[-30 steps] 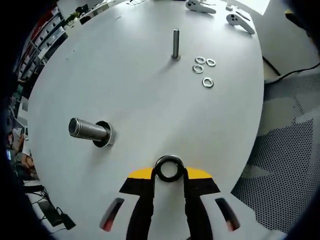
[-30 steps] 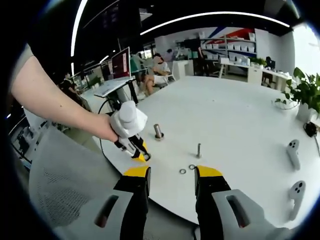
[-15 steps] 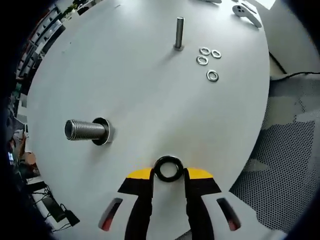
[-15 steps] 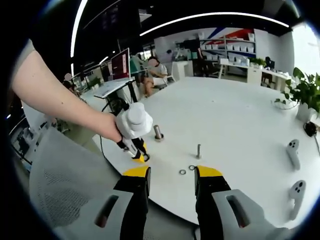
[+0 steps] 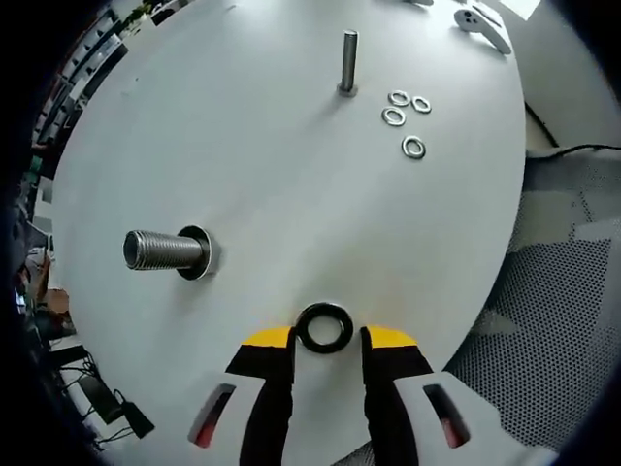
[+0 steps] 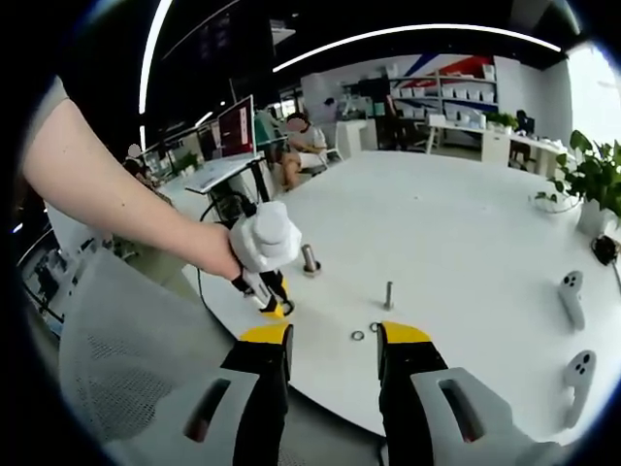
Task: Place the washer onto the threaded stud by aligning its center hole with the stud, sliding it down to the base, and recovering from edge contact or off-axis alignment until the washer reaches the visible bottom stop.
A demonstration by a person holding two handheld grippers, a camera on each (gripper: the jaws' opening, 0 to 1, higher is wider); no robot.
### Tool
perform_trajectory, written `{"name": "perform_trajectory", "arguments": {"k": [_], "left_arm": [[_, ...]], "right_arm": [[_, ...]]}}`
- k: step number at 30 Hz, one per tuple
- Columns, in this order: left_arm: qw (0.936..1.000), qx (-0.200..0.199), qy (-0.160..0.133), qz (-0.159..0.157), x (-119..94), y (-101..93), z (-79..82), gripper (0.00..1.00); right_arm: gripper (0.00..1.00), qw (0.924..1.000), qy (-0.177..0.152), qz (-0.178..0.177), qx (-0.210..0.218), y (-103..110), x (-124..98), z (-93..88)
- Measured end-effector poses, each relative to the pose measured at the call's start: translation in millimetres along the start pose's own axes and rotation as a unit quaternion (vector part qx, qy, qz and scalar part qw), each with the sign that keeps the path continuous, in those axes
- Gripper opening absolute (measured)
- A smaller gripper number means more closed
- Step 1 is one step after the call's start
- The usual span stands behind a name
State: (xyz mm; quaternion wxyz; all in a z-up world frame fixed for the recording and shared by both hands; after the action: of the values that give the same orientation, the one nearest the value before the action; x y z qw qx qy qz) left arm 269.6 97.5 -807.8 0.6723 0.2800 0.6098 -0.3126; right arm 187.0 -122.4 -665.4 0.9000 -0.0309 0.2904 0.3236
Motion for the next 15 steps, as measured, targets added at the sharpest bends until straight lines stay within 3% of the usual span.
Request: {"name": "perform_trajectory", "arguments": {"k": [6,15], "left_arm": [[0.9999,-0.013,0.007,0.003,-0.4,0.7,1.9,0.21],[0.9997,-0.021,-0.010,0.008,-1.6,0.2,-1.6,0.20]], "right_arm": [[0.36,1.0000,0.001,0.002,-0.001,0.9,-0.4,-0.5],[0.36,1.0000,-0.001,0.003,0.001,0.8,-0.3,0.1]]}}
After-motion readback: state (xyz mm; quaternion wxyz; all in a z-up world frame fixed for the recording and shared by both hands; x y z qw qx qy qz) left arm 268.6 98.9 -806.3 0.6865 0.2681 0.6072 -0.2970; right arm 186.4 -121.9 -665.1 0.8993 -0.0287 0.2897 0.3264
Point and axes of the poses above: the point that each gripper's makers call its tool centre point, and the gripper's own axes: x roughly forward along the fingers, y roughly to its left, z roughly out of its top, the point moved 7 cm from there along -x, roughly backward along the fingers, and after that the axes turned 2 degrees about -x, right-handed, at the moved point
